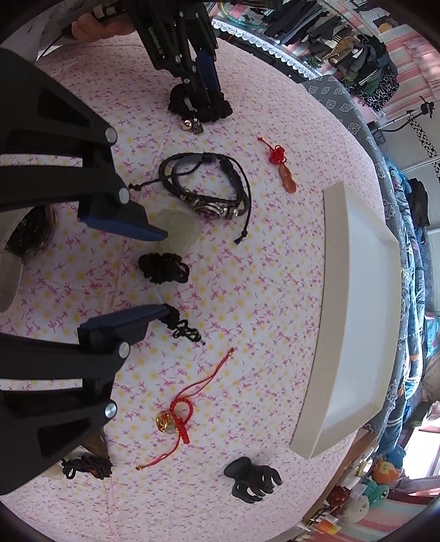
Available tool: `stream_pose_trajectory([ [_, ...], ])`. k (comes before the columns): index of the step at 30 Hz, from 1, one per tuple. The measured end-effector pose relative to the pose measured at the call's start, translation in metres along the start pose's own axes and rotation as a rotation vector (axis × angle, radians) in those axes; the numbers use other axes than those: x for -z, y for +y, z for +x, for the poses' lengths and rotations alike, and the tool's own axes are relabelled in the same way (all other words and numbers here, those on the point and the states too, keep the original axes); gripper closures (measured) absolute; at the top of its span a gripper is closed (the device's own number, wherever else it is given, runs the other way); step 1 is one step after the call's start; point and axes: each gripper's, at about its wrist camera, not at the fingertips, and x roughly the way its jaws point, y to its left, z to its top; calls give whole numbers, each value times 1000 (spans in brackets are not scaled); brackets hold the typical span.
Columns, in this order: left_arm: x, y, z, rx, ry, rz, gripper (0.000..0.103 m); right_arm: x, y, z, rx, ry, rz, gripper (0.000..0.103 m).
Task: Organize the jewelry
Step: 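Lower the left tool onto the black beaded bracelet and close it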
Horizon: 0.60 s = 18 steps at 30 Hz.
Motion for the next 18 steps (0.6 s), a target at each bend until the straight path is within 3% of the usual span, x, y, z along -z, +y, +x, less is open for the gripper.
stream_pose_trajectory([
  [3, -1, 0, 0, -1, -2, -1, 66, -1, -1, 1, -14, 3, -2, 67],
  [8, -1, -1, 1, -6, -5, 6, 81, -3, 1, 6, -37, 14, -7, 75],
  [12, -2, 1, 1, -8, -6, 2, 85, -4, 1, 8, -41, 10, -2, 82],
  [18, -2, 2, 1, -3, -9, -5, 88, -3, -2, 8, -50, 1, 3, 83],
])
